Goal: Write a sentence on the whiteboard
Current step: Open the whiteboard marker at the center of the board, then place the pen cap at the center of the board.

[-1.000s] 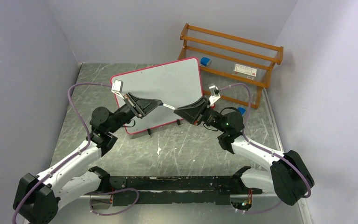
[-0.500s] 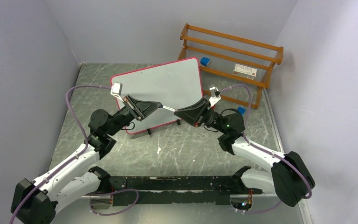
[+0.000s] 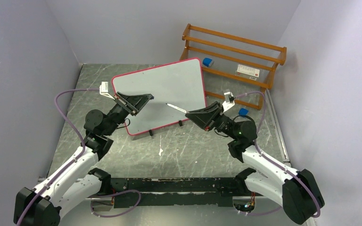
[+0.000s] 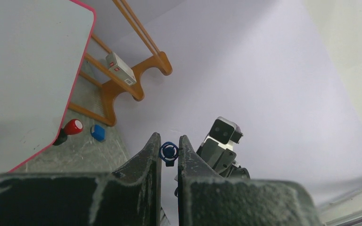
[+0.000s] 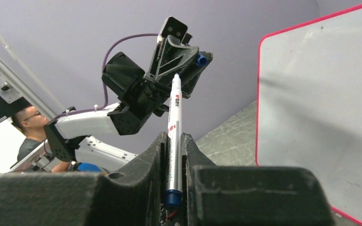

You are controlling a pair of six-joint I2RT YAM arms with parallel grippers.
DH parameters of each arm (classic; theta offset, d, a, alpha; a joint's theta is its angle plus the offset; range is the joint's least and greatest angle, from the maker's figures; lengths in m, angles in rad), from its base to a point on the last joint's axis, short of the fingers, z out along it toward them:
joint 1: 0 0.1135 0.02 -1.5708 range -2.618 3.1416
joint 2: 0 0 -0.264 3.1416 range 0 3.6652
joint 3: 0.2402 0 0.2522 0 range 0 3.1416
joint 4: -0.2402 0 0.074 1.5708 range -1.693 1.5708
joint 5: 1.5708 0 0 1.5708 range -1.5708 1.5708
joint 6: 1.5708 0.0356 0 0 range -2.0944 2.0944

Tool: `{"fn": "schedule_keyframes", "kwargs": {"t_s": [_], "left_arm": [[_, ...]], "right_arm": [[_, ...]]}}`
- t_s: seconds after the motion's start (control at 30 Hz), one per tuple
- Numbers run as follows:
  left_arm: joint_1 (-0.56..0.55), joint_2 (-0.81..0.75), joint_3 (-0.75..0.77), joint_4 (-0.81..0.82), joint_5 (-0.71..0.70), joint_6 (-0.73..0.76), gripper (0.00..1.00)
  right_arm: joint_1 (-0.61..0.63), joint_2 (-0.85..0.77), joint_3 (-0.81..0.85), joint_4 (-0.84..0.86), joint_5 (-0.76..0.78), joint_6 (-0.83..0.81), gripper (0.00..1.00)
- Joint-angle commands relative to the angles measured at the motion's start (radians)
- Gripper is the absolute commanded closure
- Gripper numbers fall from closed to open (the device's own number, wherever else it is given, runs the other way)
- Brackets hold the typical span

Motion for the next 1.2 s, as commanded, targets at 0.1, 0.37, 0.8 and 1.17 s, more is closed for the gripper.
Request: {"fn": "schedule_keyframes", "kwargs": {"t_s": [0.1,0.37,0.8,1.17], "left_arm": [[0.017,-0.014,0.031,-0.080,0.011,0.075,0.95],[0.018,-0.041,0.129,-0.449,0.011,0.298,0.95],[0.029,0.075,0.581,-1.288,-0.628,0.757,0.95],[0.358,0.277,0.574,-1.347,-0.522,0.846,0.95]], "right_arm": [[-0.044,-0.079,-0.021,-0.079,0.033,-0.053,1.00],[-0.051,-0.246,0.024,-0.388,0.171,-0.273,1.00],[-0.052,-0.390,0.088,-0.680,0.293,-0.508,1.00],[-0.035,-0.467,0.057,-0.704,0.323,-0.559,1.00]]}}
